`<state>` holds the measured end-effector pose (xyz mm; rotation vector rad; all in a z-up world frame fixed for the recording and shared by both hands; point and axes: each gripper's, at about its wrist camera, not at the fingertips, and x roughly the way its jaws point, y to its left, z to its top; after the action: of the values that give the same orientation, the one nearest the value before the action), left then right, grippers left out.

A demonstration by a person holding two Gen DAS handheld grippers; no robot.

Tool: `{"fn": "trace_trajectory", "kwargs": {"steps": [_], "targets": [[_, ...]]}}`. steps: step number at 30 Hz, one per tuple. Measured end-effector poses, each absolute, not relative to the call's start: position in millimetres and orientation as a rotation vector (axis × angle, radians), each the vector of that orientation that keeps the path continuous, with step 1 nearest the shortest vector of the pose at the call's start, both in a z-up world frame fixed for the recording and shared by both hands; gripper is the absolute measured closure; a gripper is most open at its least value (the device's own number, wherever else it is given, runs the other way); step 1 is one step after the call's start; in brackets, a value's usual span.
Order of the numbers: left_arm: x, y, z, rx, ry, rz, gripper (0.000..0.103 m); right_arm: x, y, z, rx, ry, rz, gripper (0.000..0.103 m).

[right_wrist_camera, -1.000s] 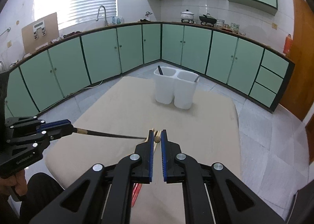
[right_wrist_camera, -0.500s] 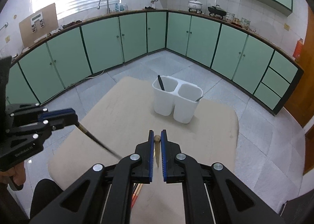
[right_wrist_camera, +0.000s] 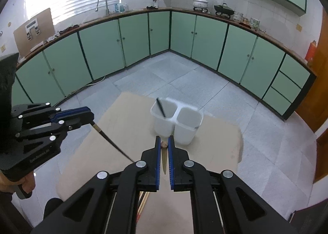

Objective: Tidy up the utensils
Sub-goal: 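Carry the black chopstick to the holder while the right tool carries the wooden chopstick, then lower the black chopstick into the holder with the left tool while the right releases the wooden chopstick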

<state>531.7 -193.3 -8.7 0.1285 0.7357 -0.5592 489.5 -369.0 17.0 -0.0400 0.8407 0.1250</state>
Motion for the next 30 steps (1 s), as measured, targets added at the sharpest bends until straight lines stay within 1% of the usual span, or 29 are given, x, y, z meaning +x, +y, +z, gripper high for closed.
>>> {"fn": "trace_trajectory", "kwargs": {"steps": [8, 12, 17, 19, 23, 28, 30], "targets": [[595.2, -211.1, 42.5, 0.075, 0.692, -0.498, 0.097, 533.8, -379.3, 66.8, -0.035, 0.811, 0.088, 0.096], [623.4, -219.8, 59.3, 0.056, 0.685, -0.462, 0.097, 557.0, -386.4, 87.7, -0.025, 0.779, 0.073, 0.096], [652.5, -231.8, 70.6, 0.047, 0.648, -0.439, 0.097, 588.3, -403.0, 88.2, 0.001, 0.766, 0.050, 0.096], [664.1, -238.8, 65.3, 0.048, 0.640, -0.438, 0.097, 598.6, -409.6, 80.5, 0.015, 0.774, 0.044, 0.096], [676.9, -244.8, 40.6, 0.038, 0.637, -0.443, 0.097, 620.2, -424.1, 42.6, 0.037, 0.822, 0.031, 0.096], [686.6, -249.5, -12.9, 0.037, 0.693, -0.453, 0.097, 635.0, -438.7, -10.5, 0.070, 0.901, 0.023, 0.096], [687.6, -251.7, -30.9, 0.050, 0.721, -0.456, 0.096, 636.5, -444.1, -23.8, 0.091, 0.926, 0.027, 0.096]]}}
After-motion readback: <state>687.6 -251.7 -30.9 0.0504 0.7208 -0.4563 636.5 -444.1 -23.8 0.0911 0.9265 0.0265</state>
